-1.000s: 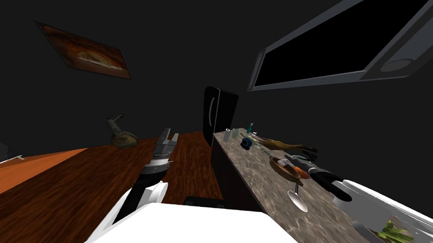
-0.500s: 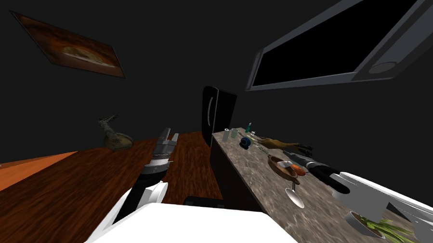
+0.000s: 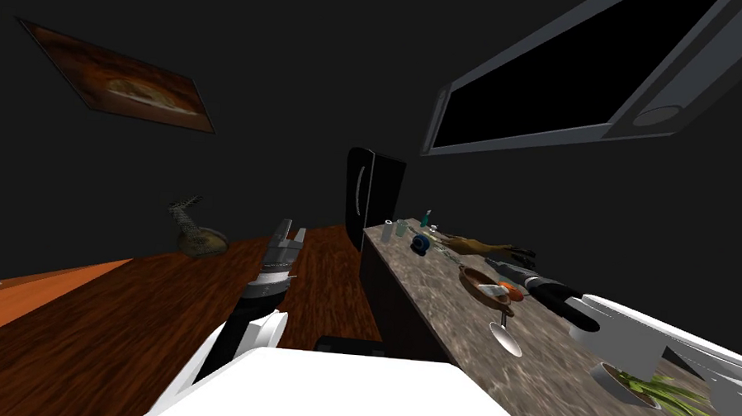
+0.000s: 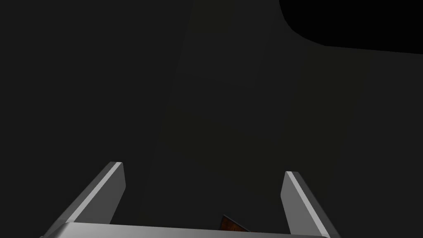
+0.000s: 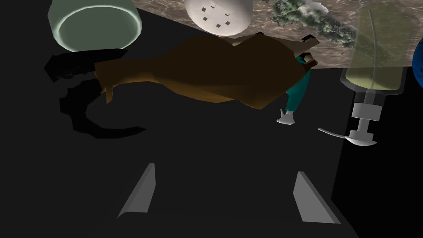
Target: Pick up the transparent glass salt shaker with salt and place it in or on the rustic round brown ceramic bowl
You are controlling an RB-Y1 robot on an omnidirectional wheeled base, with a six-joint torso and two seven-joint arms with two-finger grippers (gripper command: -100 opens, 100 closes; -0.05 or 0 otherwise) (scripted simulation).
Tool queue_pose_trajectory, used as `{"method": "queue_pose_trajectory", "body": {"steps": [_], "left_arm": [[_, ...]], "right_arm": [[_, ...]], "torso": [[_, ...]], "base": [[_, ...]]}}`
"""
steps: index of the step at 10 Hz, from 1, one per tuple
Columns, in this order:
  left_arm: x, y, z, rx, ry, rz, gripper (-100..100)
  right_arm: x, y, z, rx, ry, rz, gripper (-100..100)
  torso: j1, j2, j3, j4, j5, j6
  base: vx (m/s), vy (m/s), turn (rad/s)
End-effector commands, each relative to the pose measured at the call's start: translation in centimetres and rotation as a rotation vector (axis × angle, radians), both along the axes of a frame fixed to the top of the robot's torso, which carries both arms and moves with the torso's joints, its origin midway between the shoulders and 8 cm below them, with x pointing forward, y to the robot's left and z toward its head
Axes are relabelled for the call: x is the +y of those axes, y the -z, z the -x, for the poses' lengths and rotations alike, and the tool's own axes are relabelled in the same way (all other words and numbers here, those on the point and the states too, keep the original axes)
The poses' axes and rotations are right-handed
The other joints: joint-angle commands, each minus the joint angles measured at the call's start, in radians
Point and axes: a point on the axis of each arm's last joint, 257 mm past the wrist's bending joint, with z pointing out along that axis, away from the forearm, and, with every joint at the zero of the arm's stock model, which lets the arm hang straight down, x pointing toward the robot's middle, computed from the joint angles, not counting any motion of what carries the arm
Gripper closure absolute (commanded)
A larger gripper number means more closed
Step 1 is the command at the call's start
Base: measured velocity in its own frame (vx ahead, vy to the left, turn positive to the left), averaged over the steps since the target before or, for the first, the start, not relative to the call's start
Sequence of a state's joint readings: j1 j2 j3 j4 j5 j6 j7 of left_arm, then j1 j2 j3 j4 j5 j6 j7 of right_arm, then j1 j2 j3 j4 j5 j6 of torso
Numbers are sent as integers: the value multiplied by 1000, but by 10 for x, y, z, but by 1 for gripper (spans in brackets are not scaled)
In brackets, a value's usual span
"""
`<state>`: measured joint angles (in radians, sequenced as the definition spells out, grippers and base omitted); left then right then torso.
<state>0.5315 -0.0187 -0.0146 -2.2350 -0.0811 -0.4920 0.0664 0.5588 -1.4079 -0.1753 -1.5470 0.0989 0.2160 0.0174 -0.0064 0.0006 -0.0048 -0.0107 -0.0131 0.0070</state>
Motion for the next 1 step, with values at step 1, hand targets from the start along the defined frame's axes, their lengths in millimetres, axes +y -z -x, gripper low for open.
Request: {"method": "queue_pose_trajectory", "body": {"steps": [1], "left_arm": [[0, 0, 0, 0, 0, 0, 0]], "right_arm": [[0, 0, 0, 0, 0, 0, 0]], "torso": [[0, 0, 0, 0, 0, 0]], "base": [[0, 0, 0]]}}
